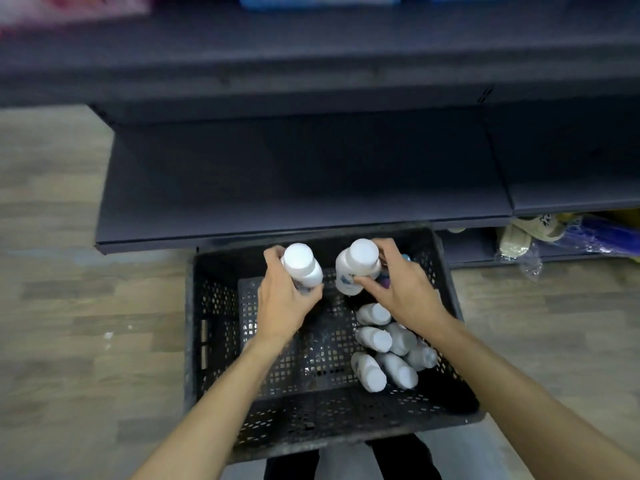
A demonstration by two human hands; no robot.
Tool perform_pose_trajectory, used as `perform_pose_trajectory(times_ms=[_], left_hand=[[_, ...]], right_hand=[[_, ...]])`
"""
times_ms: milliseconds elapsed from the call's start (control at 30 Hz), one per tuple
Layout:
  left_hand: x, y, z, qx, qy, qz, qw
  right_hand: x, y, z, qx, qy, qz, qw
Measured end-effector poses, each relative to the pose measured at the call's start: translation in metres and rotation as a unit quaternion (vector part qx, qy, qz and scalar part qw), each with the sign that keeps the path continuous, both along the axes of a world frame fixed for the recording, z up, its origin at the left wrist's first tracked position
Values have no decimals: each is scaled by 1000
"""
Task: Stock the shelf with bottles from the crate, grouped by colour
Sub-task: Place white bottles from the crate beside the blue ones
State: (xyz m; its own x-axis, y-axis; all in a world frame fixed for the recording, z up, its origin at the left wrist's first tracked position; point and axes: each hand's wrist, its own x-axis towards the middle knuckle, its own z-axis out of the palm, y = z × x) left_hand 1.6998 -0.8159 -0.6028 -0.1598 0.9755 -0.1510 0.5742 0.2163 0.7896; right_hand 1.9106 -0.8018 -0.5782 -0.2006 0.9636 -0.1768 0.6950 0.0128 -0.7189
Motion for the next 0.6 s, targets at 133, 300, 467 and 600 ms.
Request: perform_pose_trajectory(times_ms=[133,300,467,600], left_hand=[[-7,-4,86,36,7,-4,999],[-10,1,193,114,32,-11,993],[-13,15,277,179,81,-11,980],[-19,24,334,221,104,-9,970]], right_hand=[[-16,-3,82,29,40,-15,999],[-27,6,180,106,71,0,992],[-32,21,263,185,35,42,981],[-33,30,320,232,18,59,971]])
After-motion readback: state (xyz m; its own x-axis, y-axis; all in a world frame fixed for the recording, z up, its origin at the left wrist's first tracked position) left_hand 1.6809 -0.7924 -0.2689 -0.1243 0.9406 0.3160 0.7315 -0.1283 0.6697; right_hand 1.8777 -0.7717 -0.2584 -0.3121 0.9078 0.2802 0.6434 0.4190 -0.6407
